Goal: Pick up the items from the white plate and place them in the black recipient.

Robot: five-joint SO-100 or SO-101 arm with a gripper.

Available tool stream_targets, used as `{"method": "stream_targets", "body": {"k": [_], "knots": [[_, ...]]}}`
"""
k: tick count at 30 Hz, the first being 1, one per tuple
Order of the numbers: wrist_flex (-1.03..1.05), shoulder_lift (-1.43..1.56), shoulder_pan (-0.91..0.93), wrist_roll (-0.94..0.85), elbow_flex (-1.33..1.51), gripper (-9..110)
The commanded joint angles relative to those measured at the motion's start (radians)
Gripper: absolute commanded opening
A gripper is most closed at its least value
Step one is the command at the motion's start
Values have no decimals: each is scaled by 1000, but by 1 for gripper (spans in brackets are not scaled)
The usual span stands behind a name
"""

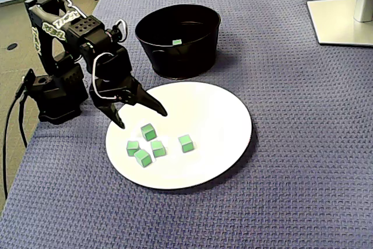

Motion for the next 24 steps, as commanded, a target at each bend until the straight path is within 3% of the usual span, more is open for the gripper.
{"method": "stream_targets", "body": {"k": [1,24], "knots": [[-58,-5,-21,-12,12,45],[-287,-23,-5,-100,143,23]]}}
